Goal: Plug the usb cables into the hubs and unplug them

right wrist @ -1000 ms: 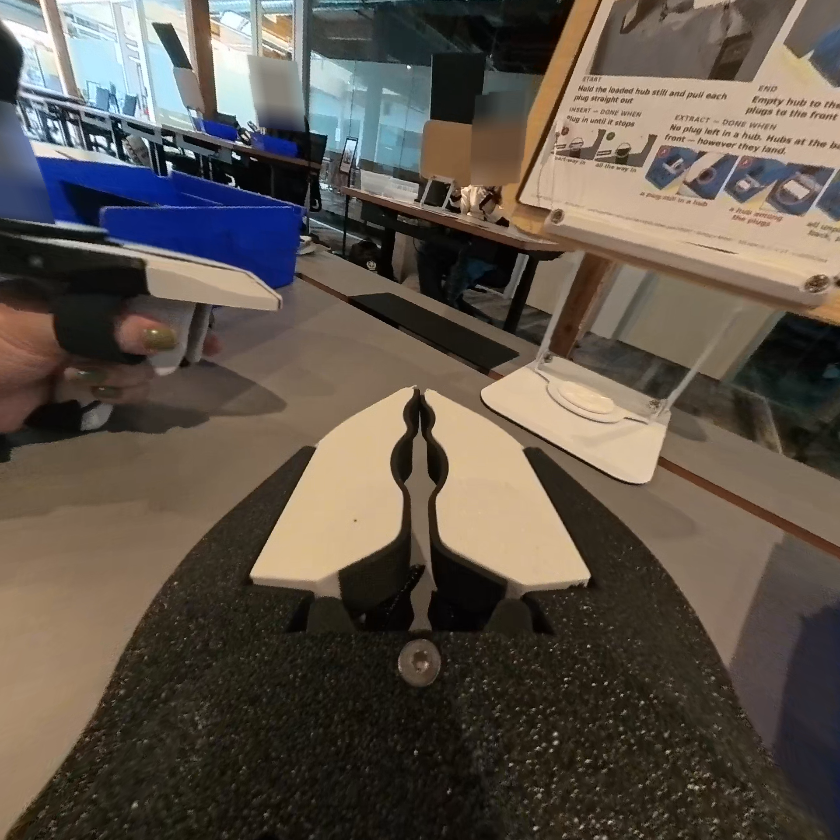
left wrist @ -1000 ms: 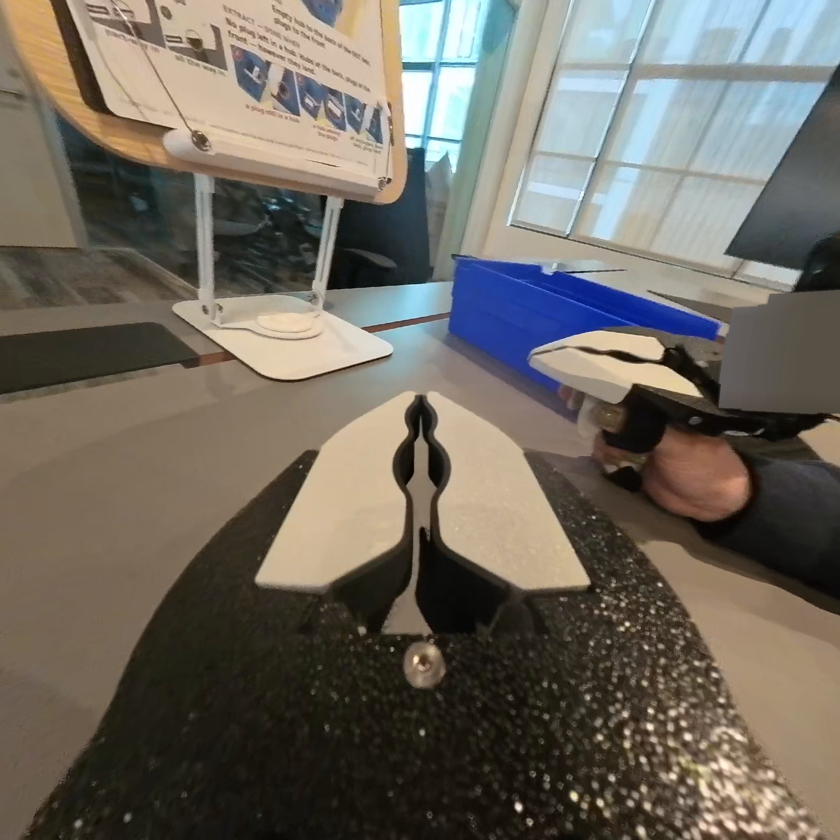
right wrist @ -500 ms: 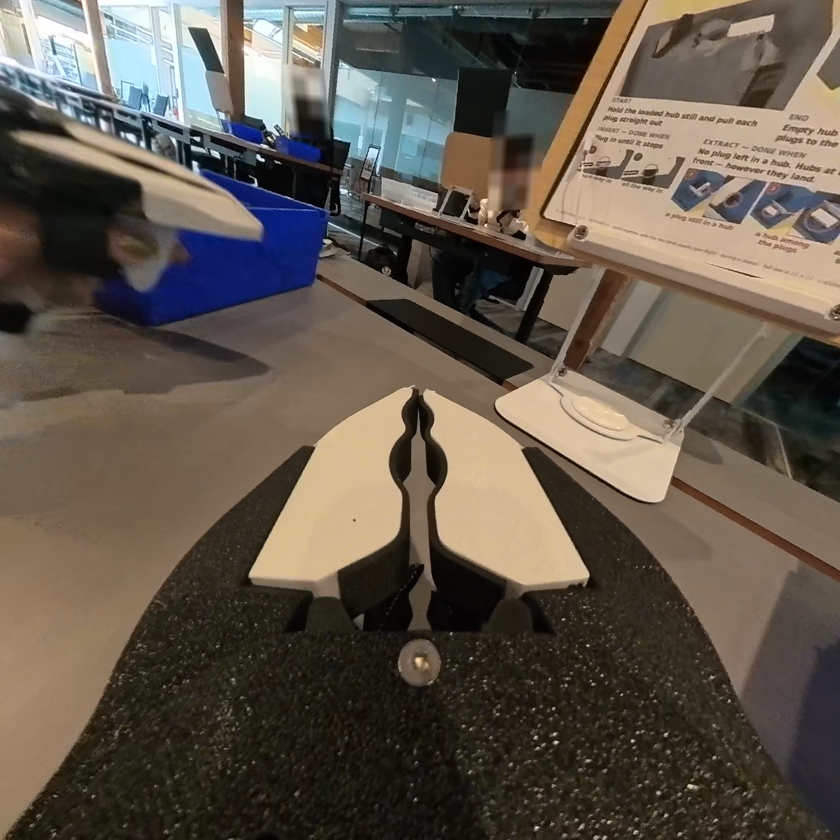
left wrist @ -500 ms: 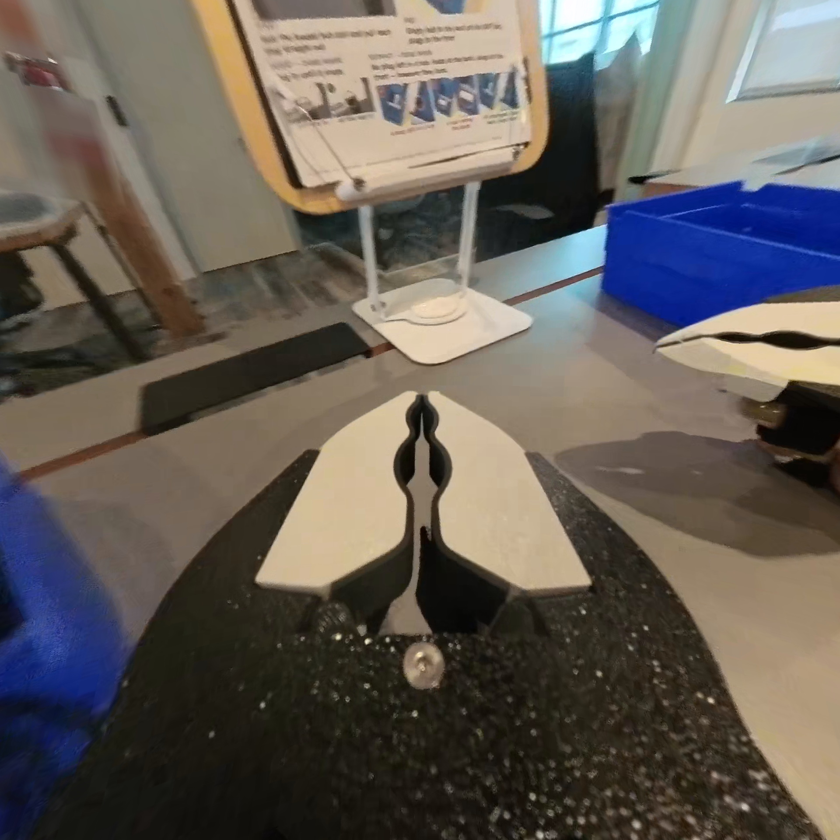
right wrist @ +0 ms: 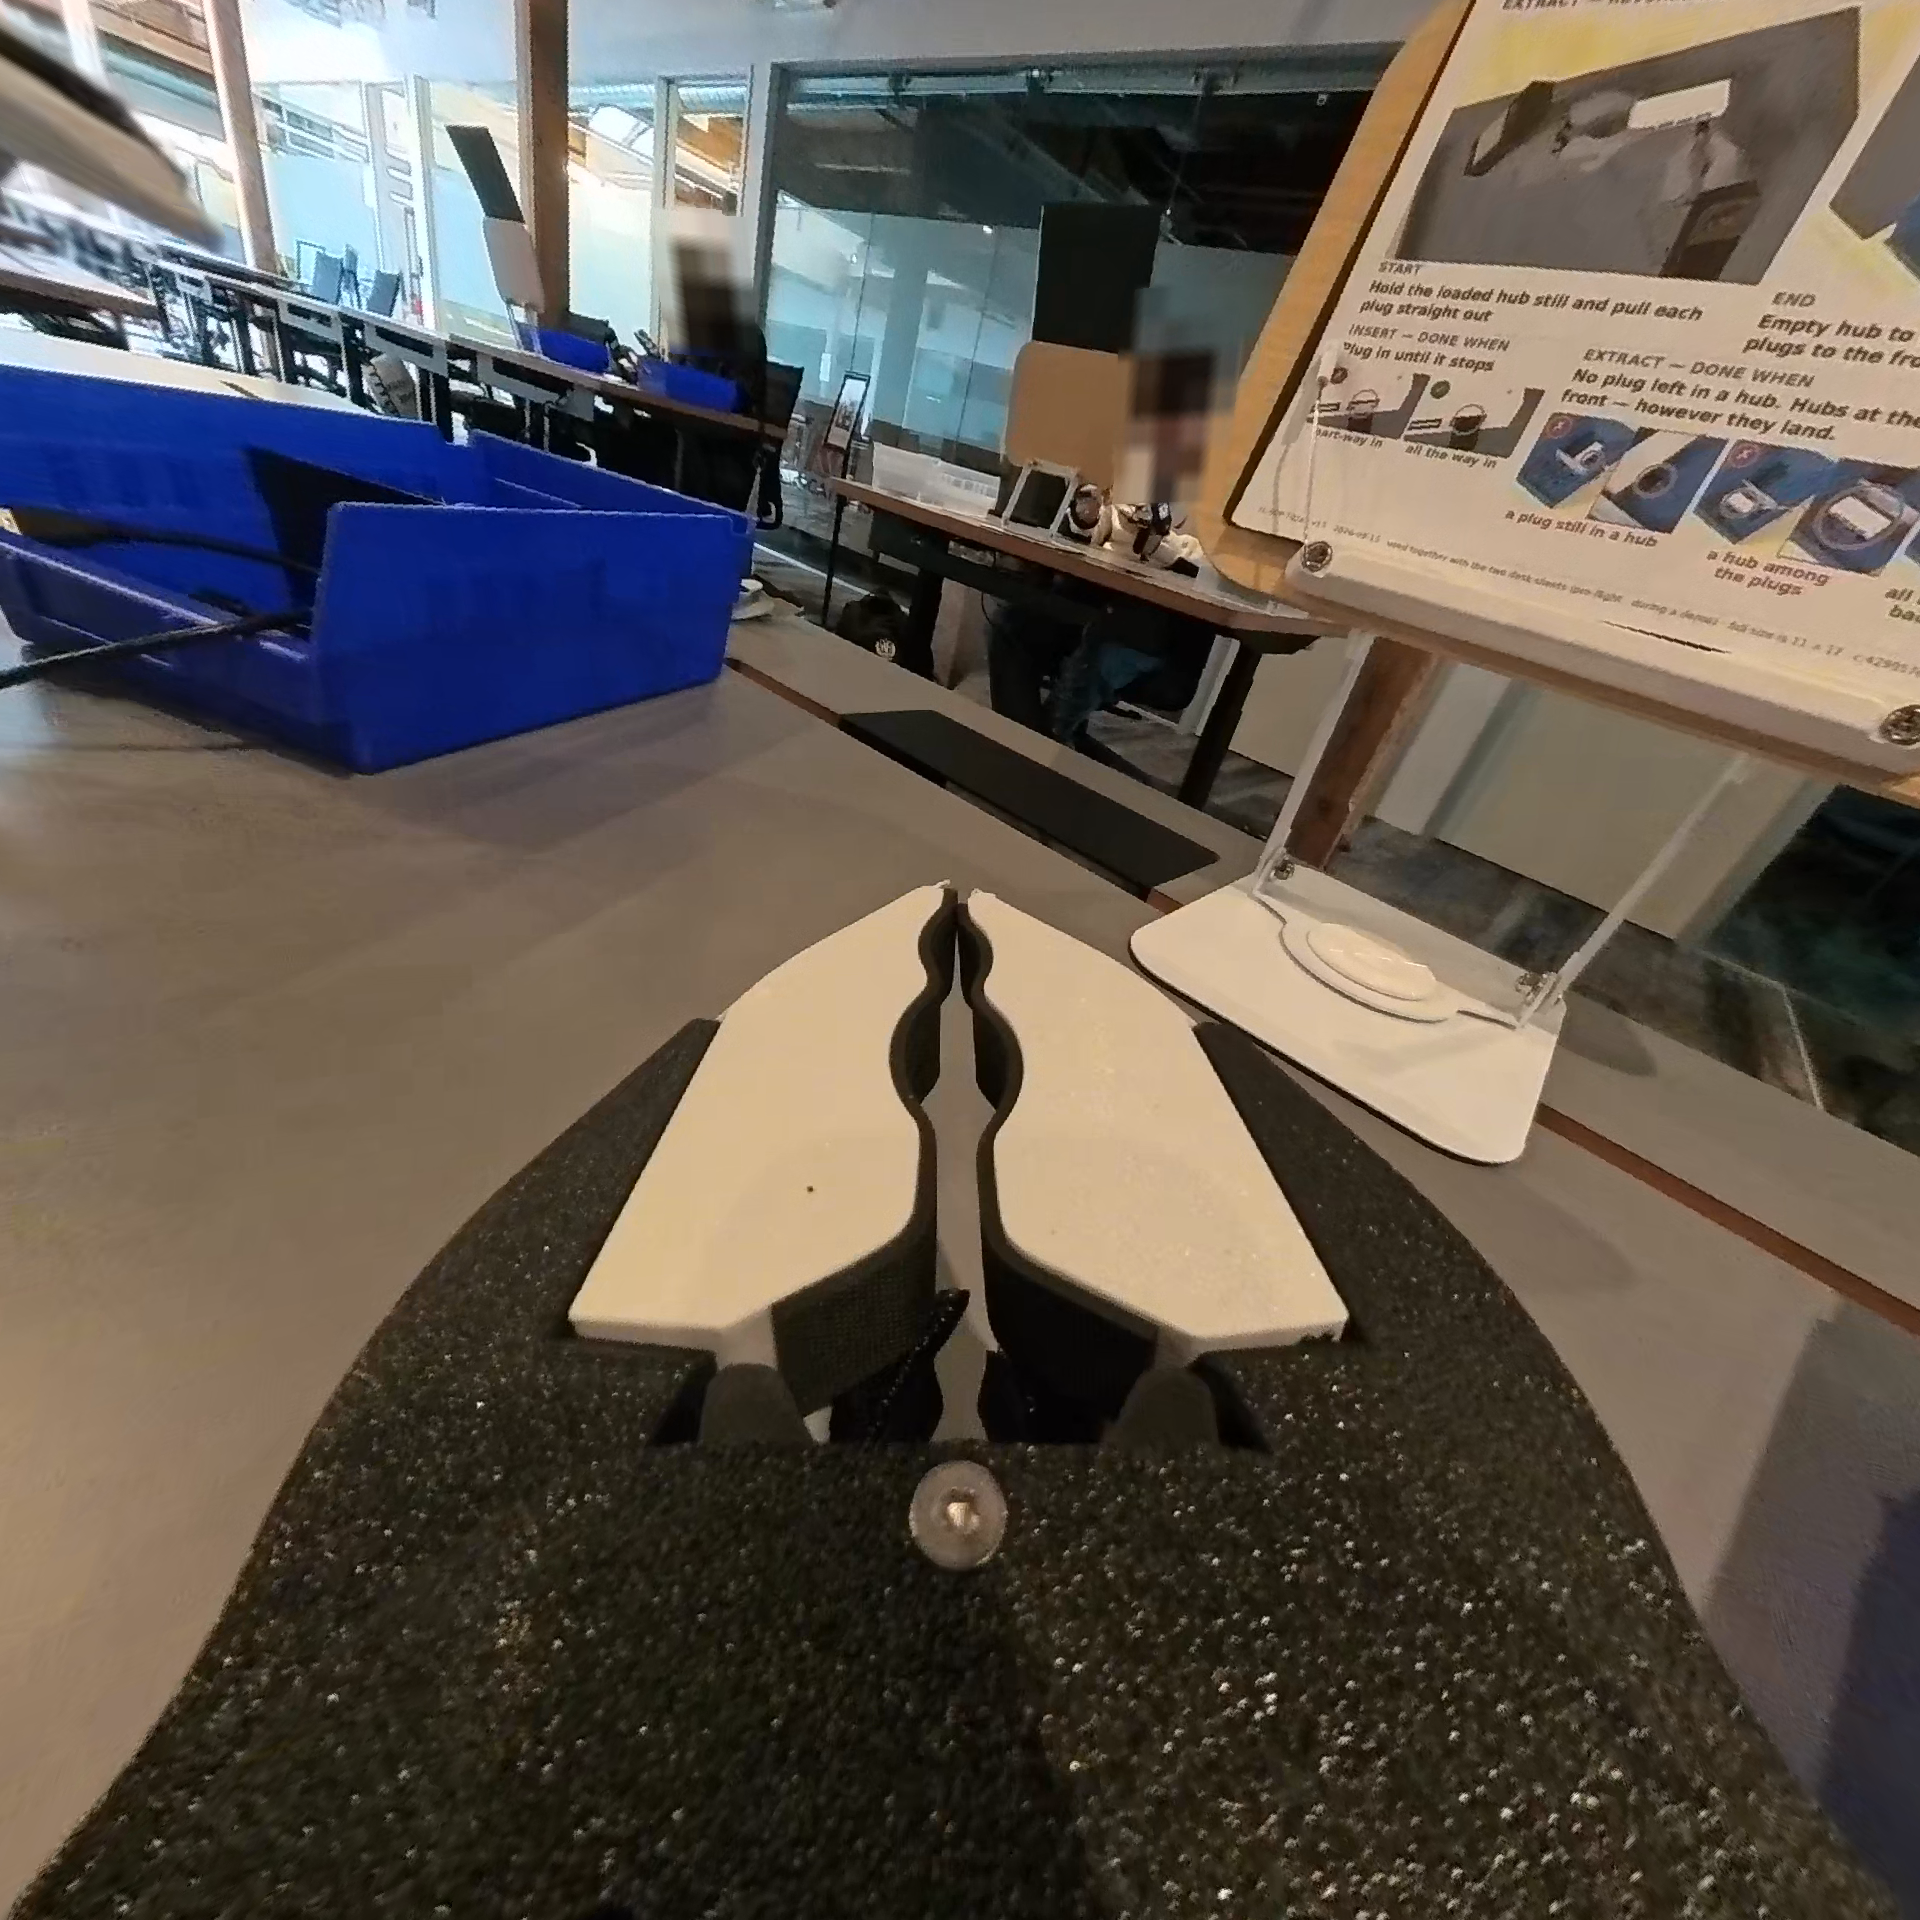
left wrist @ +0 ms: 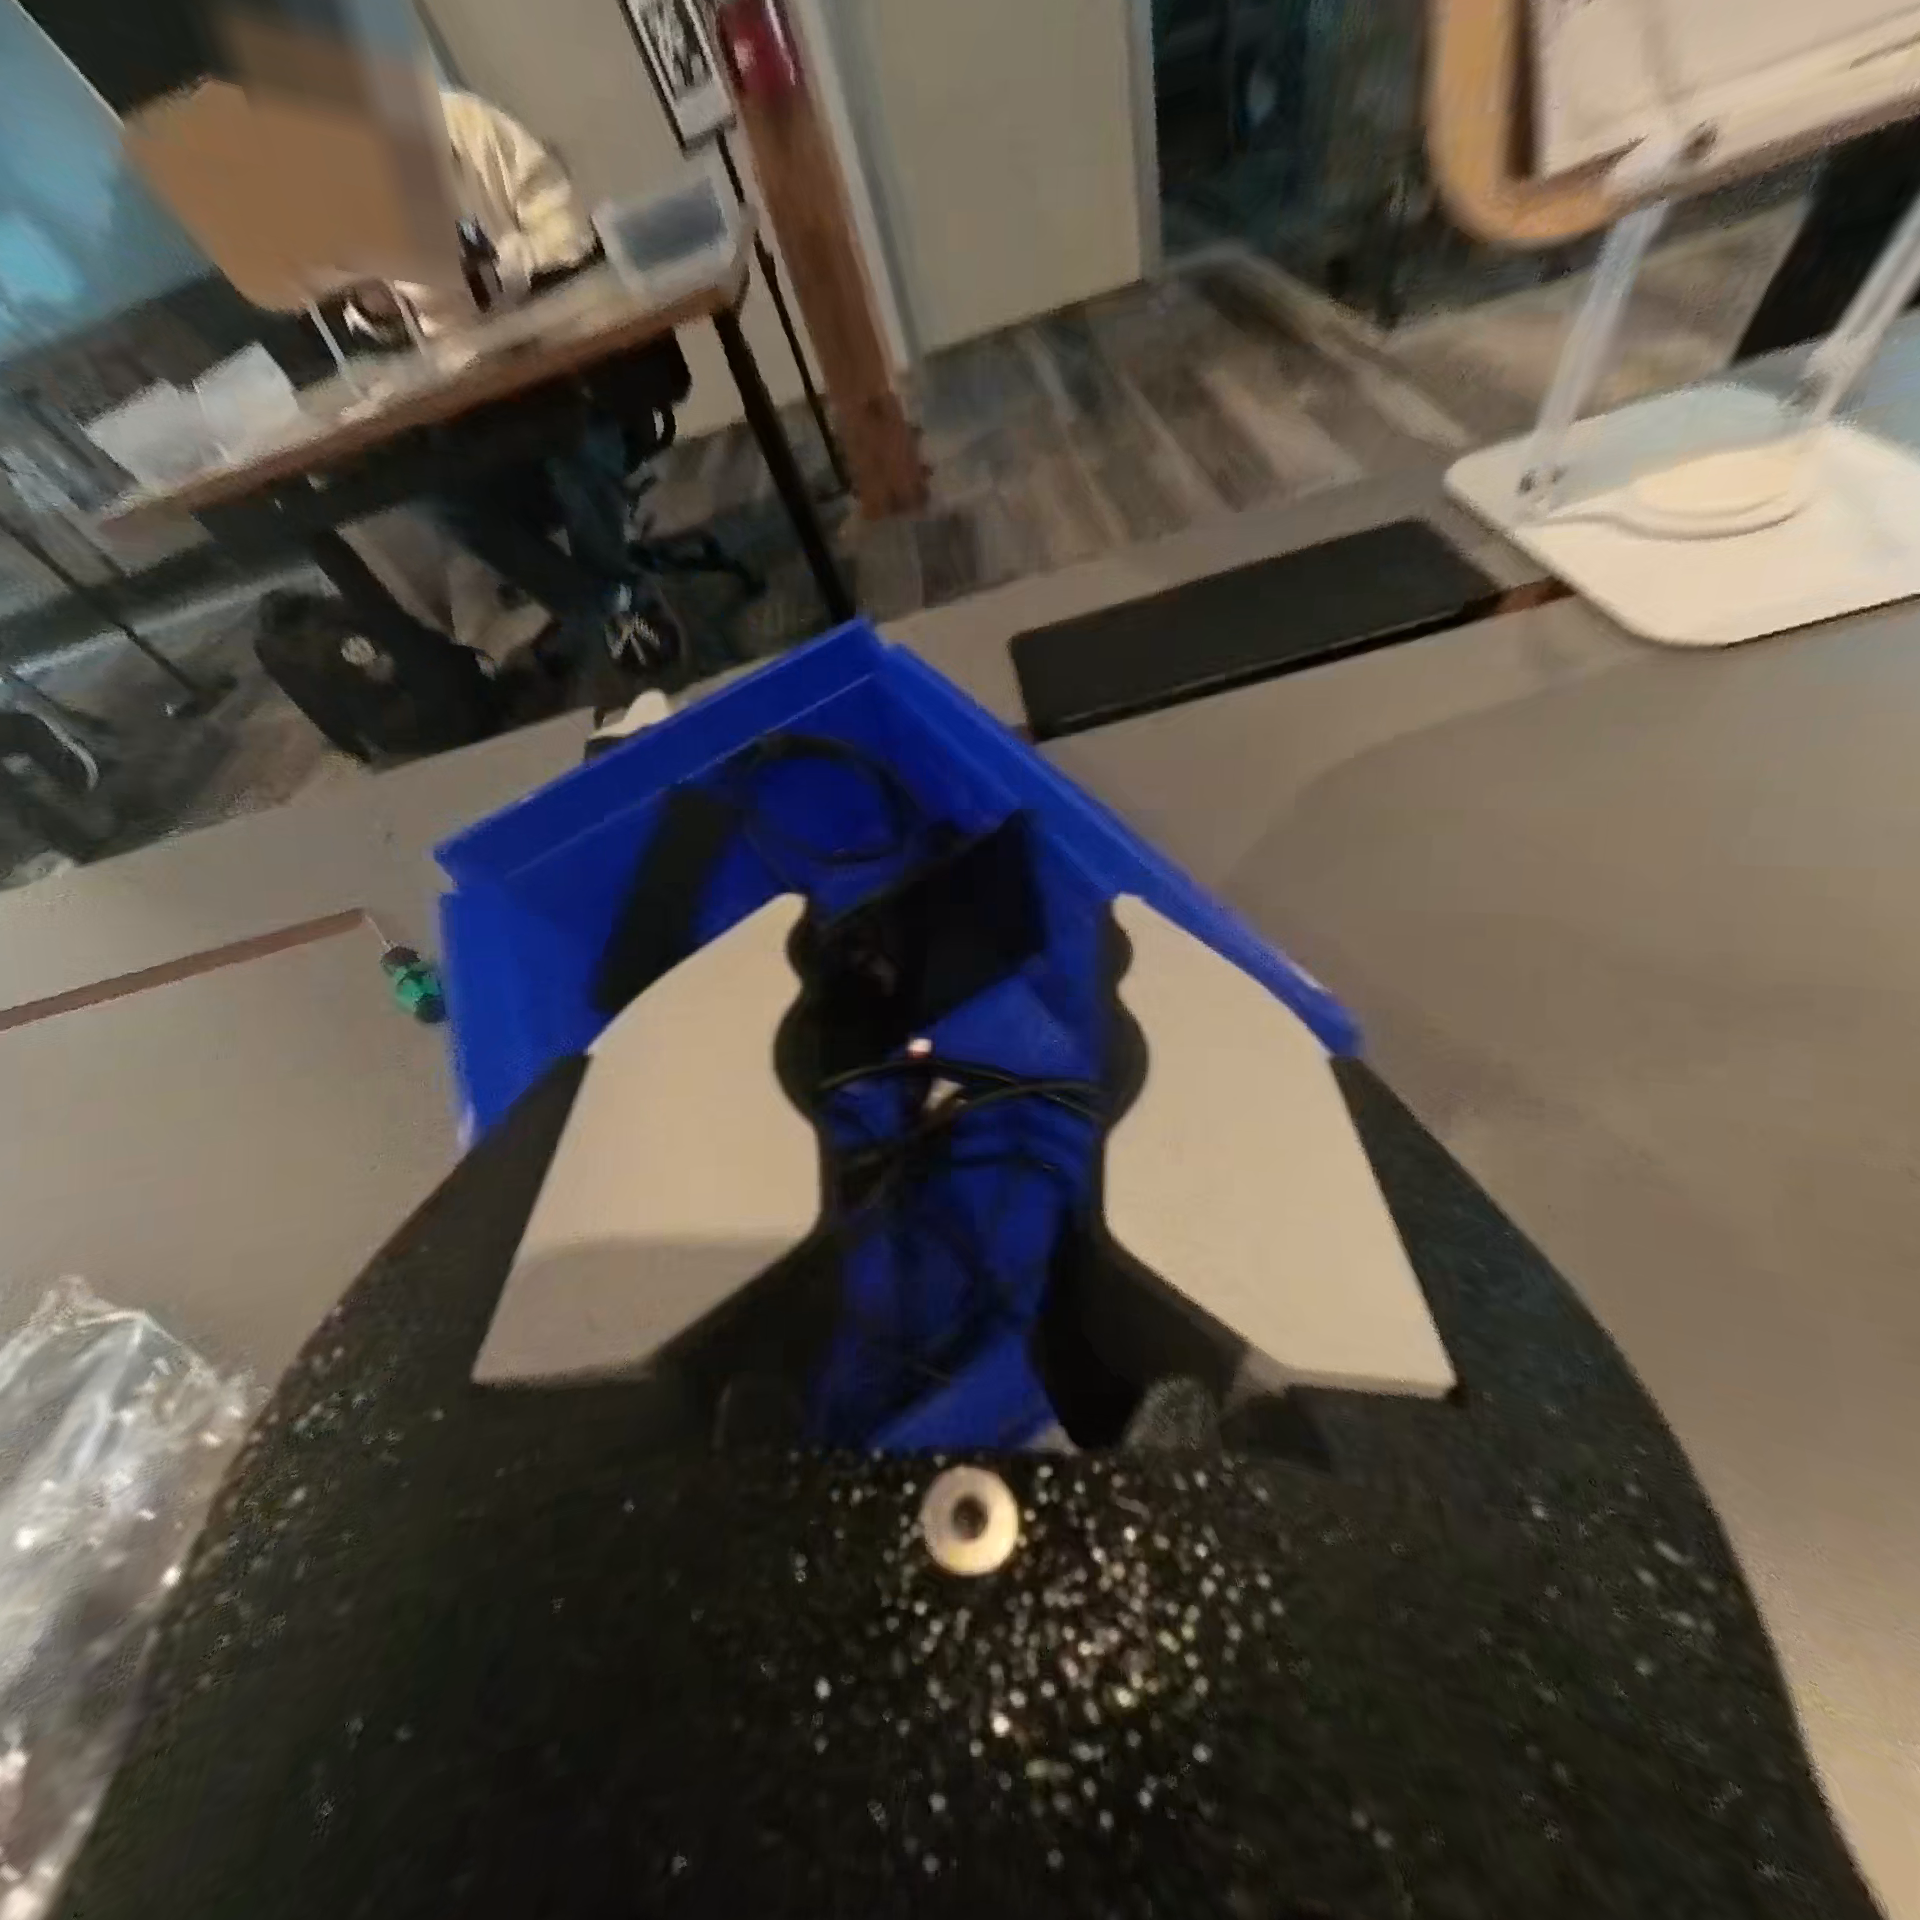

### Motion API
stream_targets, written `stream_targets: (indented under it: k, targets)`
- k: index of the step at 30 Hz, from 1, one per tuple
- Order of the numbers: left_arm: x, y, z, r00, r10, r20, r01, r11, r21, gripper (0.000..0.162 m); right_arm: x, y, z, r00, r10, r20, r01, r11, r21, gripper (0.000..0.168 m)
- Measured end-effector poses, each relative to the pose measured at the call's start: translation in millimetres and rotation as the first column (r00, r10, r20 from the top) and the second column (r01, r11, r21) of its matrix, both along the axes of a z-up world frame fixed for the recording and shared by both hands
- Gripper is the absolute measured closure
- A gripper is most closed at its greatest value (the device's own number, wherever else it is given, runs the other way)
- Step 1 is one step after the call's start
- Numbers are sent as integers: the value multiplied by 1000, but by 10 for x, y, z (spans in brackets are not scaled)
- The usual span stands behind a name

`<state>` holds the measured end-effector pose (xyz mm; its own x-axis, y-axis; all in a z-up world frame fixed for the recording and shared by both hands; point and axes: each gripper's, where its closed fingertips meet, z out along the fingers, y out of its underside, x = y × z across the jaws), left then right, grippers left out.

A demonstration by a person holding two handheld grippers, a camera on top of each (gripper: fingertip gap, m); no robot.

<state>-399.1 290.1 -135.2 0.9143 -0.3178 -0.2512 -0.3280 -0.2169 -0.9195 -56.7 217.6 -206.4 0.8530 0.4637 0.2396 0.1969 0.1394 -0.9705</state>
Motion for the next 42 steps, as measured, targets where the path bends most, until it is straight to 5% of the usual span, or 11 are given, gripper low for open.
stream_targets:
  k: [4,11,14,20,23,27,37,40,42]
  targets:
    - [-95,690,-245,995,-73,-72,56,974,-219,106,-10,-18,9,1000,15,-4,-15,1000,7,168]
    - [-14,1085,-774,906,-323,-274,173,873,-457,123,-23,-24,7,999,33,-9,-33,999,0,168]
    - [-205,1306,-714,917,-236,-320,72,889,-451,136,-44,-28,-2,999,40,3,-40,999,0,168]
    - [-502,1797,-560,945,-85,-317,-48,920,-389,131,-123,-42,-37,997,67,49,-67,998,0,168]
    - [-475,1931,-695,839,-197,-508,2,933,-360,124,-150,-52,-49,995,75,69,-76,997,2,168]
    - [-311,2086,-748,610,-287,-738,129,956,-265,128,-157,-51,-56,994,82,70,-82,997,-3,168]
    - [-225,2305,-993,271,-354,-895,233,926,-296,130,-169,-37,-65,993,93,71,-92,996,-11,168]
    - [-259,2333,-1062,150,-315,-937,228,933,-278,148,-175,-31,-70,993,96,74,-95,995,-14,168]
    - [-256,2355,-1004,132,-255,-958,220,950,-222,155,-176,-36,-66,992,98,73,-97,995,-10,168]
